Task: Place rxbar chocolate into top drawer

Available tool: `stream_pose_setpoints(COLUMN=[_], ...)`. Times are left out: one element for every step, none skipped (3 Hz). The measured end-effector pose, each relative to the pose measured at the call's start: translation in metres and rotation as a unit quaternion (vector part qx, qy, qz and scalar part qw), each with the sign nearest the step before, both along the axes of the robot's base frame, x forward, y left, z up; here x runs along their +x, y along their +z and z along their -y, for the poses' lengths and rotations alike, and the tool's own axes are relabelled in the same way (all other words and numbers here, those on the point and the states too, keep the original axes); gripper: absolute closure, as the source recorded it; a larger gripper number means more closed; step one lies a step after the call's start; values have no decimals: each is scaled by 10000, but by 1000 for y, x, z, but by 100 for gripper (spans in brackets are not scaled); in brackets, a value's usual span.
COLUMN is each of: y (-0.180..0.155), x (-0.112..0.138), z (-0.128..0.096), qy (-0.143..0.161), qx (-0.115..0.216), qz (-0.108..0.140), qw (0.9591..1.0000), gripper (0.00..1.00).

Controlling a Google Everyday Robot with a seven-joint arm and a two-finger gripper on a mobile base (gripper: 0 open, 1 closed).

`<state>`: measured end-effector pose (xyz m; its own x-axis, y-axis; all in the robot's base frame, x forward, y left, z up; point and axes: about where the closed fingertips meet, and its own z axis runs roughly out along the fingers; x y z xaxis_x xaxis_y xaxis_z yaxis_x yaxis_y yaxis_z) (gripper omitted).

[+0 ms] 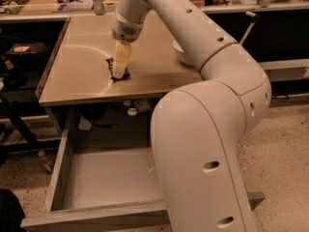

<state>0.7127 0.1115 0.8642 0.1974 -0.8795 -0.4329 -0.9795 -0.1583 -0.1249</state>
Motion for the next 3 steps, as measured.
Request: stream_pose_setpoints(y=[-33, -41, -47], x=[3, 11, 20], z=[-2, 1, 4], qy=[-26, -39, -35], qx=[15, 16, -5], qz=[-255, -291, -331], qw=[9997, 9996, 9994], gripper=[0, 0, 0])
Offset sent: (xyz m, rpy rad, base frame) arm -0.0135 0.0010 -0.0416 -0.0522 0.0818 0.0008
